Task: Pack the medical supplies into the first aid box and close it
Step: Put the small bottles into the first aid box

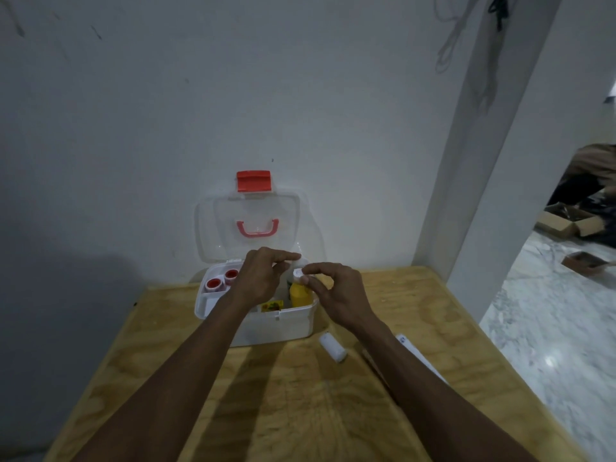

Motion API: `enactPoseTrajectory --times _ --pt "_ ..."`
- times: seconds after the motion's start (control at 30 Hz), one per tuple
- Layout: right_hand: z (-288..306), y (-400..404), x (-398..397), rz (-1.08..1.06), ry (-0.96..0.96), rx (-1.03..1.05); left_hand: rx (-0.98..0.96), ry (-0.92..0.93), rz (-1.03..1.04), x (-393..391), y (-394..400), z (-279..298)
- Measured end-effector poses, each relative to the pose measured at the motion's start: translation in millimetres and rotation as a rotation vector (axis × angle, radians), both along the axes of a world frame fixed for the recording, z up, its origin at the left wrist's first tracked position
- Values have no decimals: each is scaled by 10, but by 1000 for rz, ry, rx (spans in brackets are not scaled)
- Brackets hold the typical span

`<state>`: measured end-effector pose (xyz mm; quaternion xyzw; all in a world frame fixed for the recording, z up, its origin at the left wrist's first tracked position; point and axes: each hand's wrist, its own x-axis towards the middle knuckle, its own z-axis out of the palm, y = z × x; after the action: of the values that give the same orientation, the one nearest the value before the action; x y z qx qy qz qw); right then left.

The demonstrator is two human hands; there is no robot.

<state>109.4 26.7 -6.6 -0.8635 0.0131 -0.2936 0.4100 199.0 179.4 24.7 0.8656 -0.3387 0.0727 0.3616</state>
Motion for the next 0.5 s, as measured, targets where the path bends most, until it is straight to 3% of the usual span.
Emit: enactPoseTrajectory --times 0.3,0.5 --pt "164 -403 -732 -271 -25 46 -301 -181 178 -638 9 124" --pt "-219 -362 -1310 -363 144 -76 -235 -9 226 -1247 -175 -204"
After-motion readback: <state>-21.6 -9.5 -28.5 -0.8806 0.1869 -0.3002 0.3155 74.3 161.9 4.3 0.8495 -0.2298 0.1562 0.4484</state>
